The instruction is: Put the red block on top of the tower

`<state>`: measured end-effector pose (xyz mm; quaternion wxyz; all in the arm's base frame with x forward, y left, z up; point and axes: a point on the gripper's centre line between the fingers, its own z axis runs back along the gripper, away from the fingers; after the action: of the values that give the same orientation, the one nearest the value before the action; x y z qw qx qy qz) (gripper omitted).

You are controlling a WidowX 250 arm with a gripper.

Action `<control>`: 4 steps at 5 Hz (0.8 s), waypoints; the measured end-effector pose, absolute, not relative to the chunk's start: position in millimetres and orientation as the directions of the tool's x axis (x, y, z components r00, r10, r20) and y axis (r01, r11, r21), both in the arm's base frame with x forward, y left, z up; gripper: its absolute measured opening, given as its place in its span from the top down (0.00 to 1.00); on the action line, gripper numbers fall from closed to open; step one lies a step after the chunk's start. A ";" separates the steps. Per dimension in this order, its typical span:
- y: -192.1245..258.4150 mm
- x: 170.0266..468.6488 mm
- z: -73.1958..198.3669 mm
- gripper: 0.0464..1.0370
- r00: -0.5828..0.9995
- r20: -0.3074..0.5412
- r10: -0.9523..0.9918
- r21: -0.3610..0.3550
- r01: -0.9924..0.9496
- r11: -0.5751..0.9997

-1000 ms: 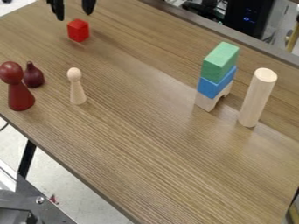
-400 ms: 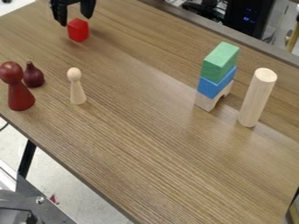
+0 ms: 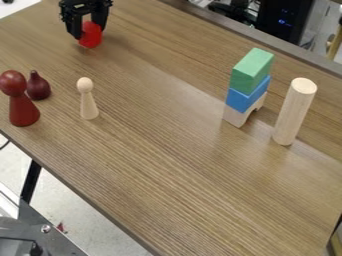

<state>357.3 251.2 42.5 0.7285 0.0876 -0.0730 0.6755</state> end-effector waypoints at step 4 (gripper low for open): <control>145.9 377.9 185.0 0.46 0.555 0.485 0.676 -0.090 -0.737 0.670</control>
<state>377.9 145.9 185.0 0.8797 0.0619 -0.2474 0.4014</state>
